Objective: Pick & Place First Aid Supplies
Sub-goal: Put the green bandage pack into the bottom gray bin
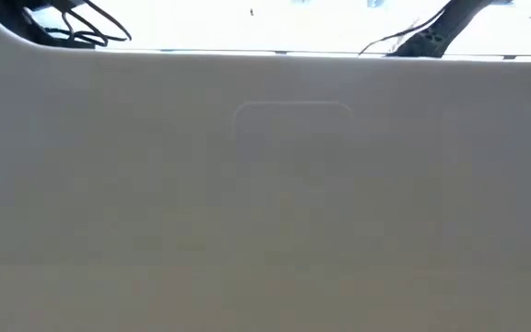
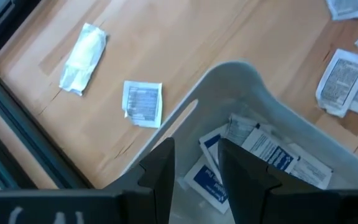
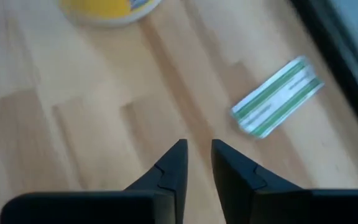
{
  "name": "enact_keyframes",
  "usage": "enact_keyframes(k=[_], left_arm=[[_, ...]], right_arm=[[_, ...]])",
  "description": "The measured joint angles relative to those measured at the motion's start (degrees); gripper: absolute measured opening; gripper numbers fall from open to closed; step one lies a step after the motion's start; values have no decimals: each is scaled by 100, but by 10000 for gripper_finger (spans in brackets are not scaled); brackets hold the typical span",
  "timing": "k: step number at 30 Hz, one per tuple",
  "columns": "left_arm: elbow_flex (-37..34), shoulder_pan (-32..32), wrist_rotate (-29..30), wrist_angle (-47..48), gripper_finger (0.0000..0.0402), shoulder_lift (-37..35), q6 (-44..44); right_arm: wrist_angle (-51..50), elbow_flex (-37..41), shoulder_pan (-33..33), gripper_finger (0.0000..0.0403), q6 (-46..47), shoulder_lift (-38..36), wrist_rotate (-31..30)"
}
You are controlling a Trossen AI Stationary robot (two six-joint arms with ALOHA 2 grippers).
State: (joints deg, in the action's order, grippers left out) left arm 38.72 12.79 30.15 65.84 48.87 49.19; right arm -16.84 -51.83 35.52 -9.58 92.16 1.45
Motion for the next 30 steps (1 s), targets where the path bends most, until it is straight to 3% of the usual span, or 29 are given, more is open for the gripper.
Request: enact_keyframes(k=[3, 14, 18, 30], left_arm=[[0, 1, 117, -97, 120, -1, -4], [-2, -1, 543, -777, 120, 1, -223], [0, -1, 585, -1066, 120, 1, -409], [0, -1, 758, -1359, 120, 1, -437]], right_arm=[[120, 15, 230, 87, -426, 41, 321], [907, 18, 617, 152, -1343, 717, 346], [981, 13, 787, 155, -1502, 980, 704], [1236, 5, 832, 134, -1462, 1223, 594]])
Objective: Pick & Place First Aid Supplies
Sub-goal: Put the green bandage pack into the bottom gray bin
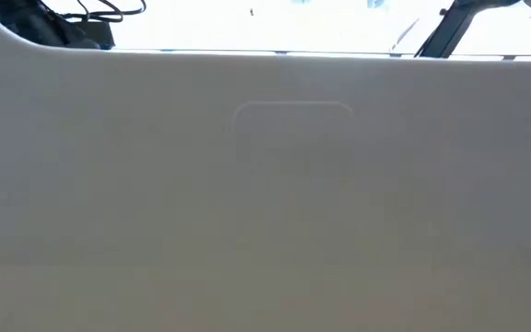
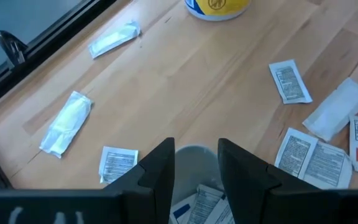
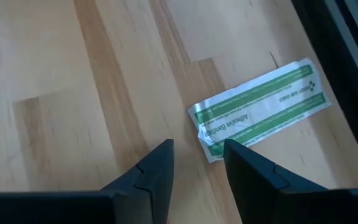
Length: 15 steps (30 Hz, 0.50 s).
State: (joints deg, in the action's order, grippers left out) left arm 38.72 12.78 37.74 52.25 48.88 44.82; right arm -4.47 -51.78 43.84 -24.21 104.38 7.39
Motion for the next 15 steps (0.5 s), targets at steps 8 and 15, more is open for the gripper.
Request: enact_keyframes(k=[8, 15], left_arm=[[0, 0, 37, -31, 120, 0, 0], [0, 0, 1, -84, 120, 1, 1]], right_arm=[[396, 19, -29, 134, 227, 101, 208], [654, 10, -158, 133, 295, 206, 56]])
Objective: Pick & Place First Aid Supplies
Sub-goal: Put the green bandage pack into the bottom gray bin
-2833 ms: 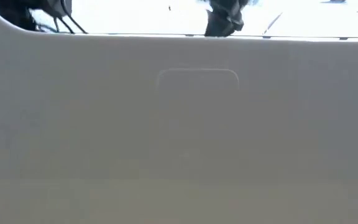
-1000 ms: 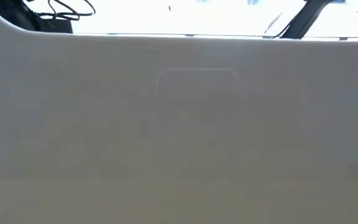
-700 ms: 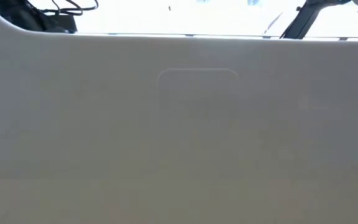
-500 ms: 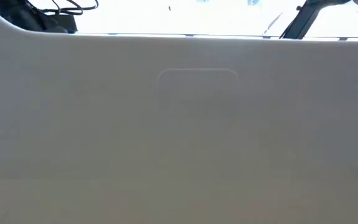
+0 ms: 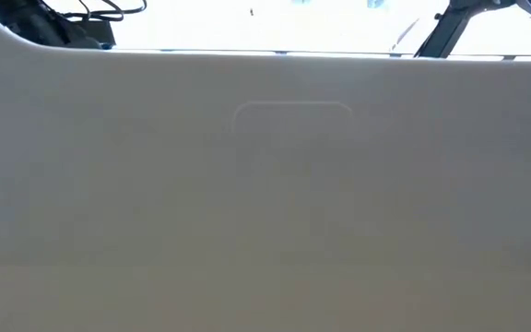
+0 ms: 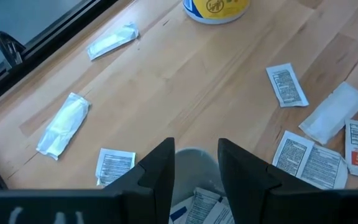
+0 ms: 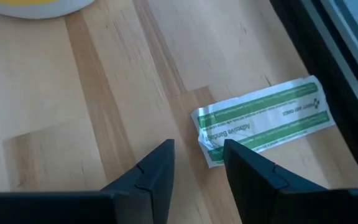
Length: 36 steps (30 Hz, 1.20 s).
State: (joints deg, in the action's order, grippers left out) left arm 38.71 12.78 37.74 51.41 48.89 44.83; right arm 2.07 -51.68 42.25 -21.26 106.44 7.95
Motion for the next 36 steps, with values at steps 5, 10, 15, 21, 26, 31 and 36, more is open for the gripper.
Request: enact_keyframes(k=[5, 10, 15, 21, 26, 31, 36], left_arm=[[0, 0, -4, -22, 120, 1, -74], [0, 0, 12, -37, 120, 1, -114], [0, 0, 43, -34, 120, 0, -209], [0, 0, 60, -32, 120, 1, -273], [-2, 0, 54, -28, 120, 1, -302], [1, 0, 32, -23, 120, 1, -302], [1, 0, 32, -28, 120, 1, -303]], right_arm=[[-105, -114, -106, 133, 2, -5, -132], [-301, -451, -230, 133, 76, -3, -57], [-314, -563, -226, 133, 148, -3, -55], [-333, -562, -122, 133, 183, 224, 76], [-186, -568, -172, 131, 217, 412, -315], [-217, -573, -145, 107, 328, 421, -333], [-281, -573, -157, 66, 327, 424, -589]])
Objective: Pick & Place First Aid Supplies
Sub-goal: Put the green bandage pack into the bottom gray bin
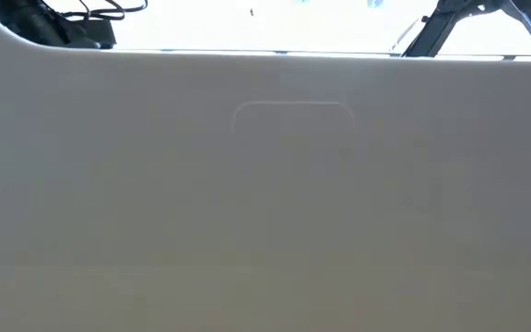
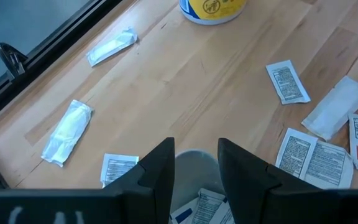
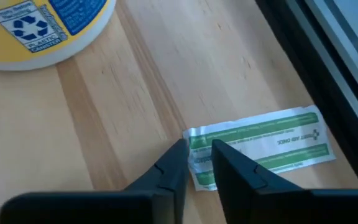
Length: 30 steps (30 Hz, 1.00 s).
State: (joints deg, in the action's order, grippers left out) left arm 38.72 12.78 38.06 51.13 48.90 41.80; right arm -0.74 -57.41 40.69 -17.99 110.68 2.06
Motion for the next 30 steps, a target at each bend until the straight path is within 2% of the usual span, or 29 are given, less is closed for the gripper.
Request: enact_keyframes(k=[7, 12, 17, 23, 30], left_arm=[[0, 0, 2, -2, 120, 0, -13], [0, 0, 4, -12, 120, 0, -136], [-2, 0, 24, -26, 120, 0, -161], [-2, 0, 147, -49, 120, 0, -166], [0, 0, 224, -50, 120, 0, -168]], right_arm=[[-90, 2, -24, 5, 254, -31, -154], [-491, 37, -224, 6, 445, -374, -446], [-1107, 23, -606, 4, 580, -1090, -710], [-1980, 22, -1307, 3, 1155, -2146, -575], [-2427, 17, -2607, 2, 1865, -3245, 108]])
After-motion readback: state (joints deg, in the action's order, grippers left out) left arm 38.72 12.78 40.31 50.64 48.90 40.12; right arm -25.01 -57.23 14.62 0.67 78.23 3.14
